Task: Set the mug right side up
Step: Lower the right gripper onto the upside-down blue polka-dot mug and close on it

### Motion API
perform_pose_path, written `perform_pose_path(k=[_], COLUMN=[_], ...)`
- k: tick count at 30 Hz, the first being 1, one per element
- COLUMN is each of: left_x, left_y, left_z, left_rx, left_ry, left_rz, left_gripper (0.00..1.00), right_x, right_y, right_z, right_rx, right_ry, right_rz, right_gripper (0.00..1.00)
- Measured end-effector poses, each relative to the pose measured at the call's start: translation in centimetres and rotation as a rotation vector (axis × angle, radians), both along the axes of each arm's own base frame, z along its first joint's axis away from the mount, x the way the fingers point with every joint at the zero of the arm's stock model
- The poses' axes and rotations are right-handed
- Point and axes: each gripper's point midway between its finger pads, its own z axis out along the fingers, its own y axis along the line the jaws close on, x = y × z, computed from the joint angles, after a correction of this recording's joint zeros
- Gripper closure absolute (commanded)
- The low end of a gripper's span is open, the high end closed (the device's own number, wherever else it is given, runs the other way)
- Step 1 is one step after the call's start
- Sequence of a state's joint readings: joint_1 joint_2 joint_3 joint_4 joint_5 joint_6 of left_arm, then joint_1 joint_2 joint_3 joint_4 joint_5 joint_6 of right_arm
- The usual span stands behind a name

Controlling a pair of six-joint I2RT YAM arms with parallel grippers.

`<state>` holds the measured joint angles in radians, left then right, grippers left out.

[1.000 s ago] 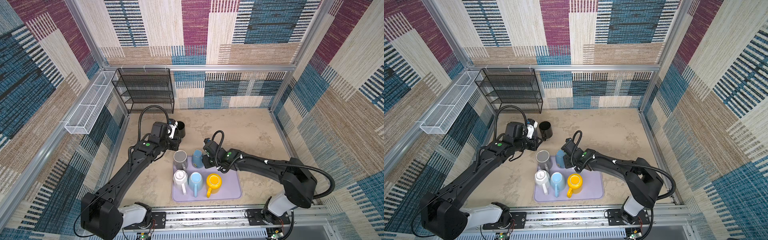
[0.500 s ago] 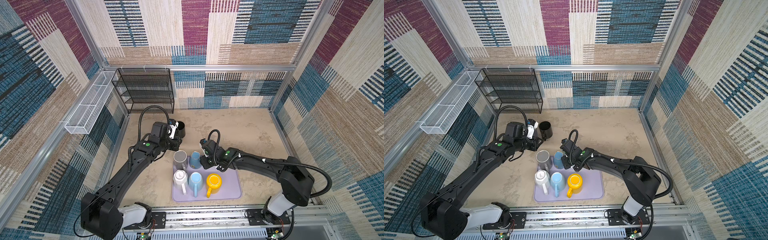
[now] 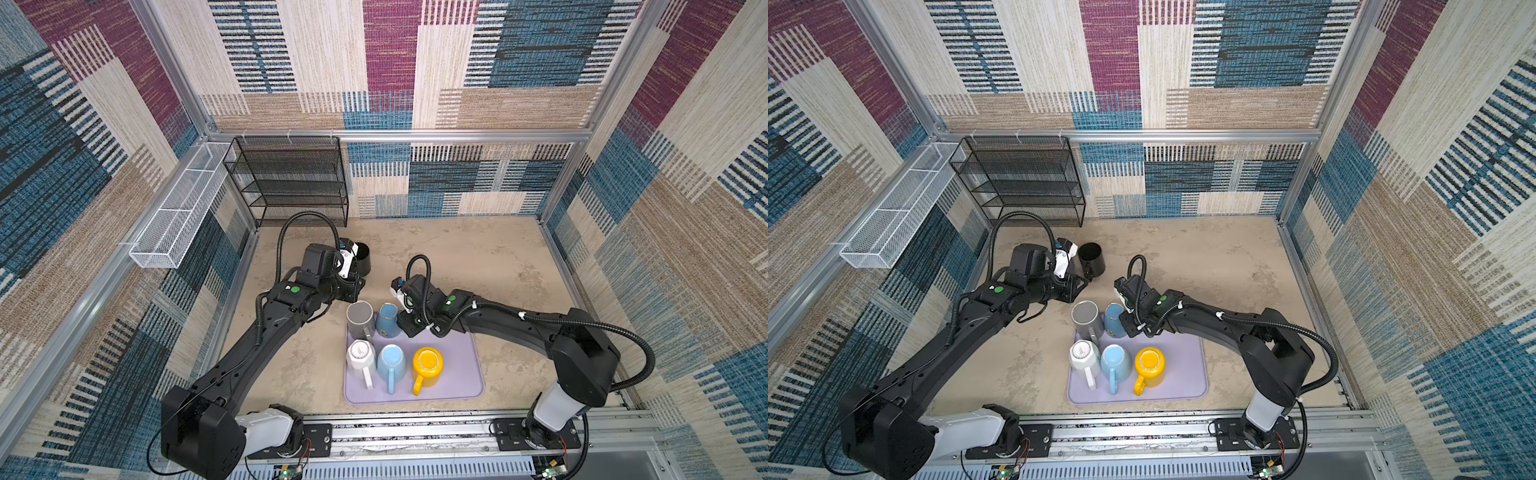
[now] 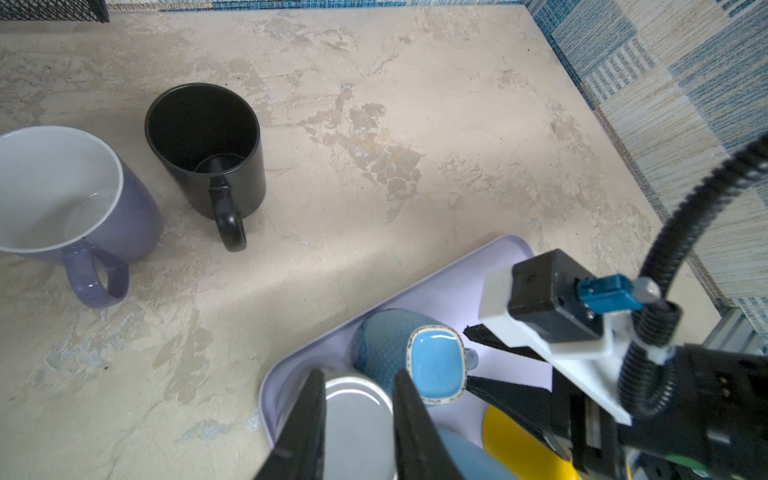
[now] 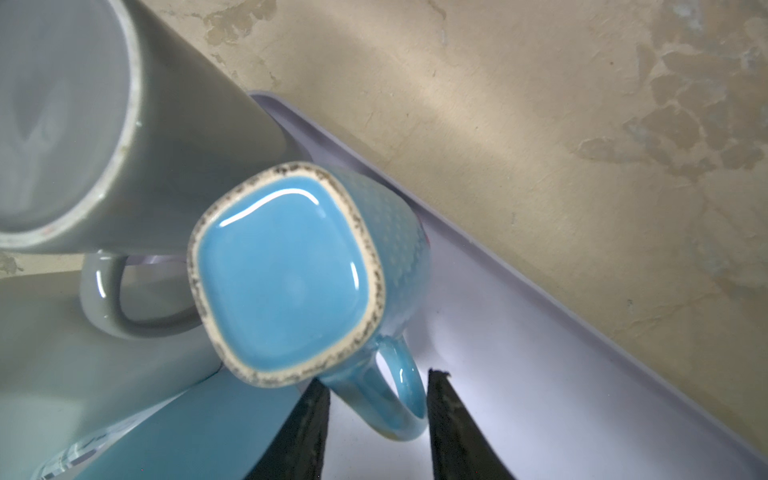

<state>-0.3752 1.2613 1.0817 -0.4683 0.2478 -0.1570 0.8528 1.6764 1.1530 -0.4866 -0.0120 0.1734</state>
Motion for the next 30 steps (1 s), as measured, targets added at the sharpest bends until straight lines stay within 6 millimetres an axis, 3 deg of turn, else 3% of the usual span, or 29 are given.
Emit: perform_pose_path(k=[17, 30], left_x=[-0.2, -0.1], left_y=[-0.3, -0.3], left_z=[-0.1, -0.2], left_rx=[-0.008, -0.005], left_ry=[0.006, 0.007], left_rz=[-0.015, -0.019], left_gripper=[0.74, 0.74], right_x=[-0.2, -0.3], right_y=[0.5, 0.4], right_z=[-1.0, -1.6], right_rx=[-0.047, -0.071], right_ry=[0.032, 0.046], right_rz=[0.099, 0.12], right_gripper=[0.6, 0.69])
